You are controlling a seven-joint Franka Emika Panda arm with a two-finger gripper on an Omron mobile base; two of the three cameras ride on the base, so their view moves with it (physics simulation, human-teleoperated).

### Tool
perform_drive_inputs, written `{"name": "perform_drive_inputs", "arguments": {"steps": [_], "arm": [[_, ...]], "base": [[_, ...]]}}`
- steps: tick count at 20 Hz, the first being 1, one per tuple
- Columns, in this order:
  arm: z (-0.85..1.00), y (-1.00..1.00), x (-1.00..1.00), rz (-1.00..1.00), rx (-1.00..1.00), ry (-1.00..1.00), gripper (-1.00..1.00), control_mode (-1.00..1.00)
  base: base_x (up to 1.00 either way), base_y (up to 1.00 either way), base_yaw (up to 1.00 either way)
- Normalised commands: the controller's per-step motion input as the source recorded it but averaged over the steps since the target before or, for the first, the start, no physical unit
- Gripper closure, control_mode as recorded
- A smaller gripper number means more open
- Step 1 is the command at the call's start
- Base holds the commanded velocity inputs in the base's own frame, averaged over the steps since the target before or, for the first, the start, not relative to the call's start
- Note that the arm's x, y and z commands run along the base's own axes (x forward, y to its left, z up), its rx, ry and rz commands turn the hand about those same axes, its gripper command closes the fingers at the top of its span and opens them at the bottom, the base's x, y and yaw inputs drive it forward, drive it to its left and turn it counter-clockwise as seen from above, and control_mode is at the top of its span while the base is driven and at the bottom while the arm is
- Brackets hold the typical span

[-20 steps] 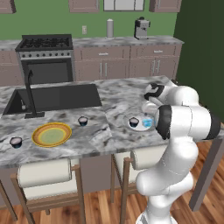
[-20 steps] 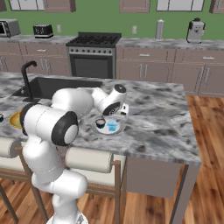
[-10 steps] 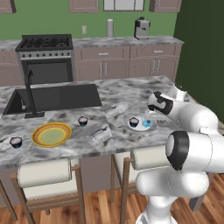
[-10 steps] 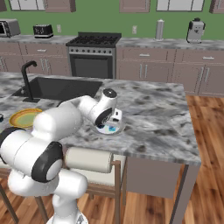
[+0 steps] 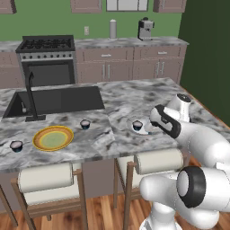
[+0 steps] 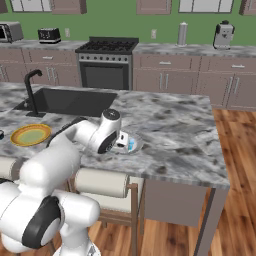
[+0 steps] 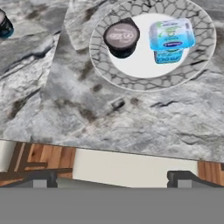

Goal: Place two yogurt containers on each plate.

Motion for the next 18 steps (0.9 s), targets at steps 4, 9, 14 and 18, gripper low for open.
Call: {"name": "perform_drive_inputs", "arguments": {"steps": [4, 9, 14, 18], "arm": [[0.00, 0.00, 0.00, 0.00, 0.00, 0.00, -1.00, -1.00], [0.00, 0.00, 0.00, 0.00, 0.00, 0.00, -1.00, -1.00], [0.00, 0.00, 0.00, 0.00, 0.00, 0.00, -1.00, 1.00], [0.00, 0.00, 0.00, 0.00, 0.00, 0.00, -1.00, 1.00]], "base": [[0.00, 0.00, 0.00], [0.00, 0.00, 0.00], [0.00, 0.00, 0.00], [0.00, 0.00, 0.00]]}}
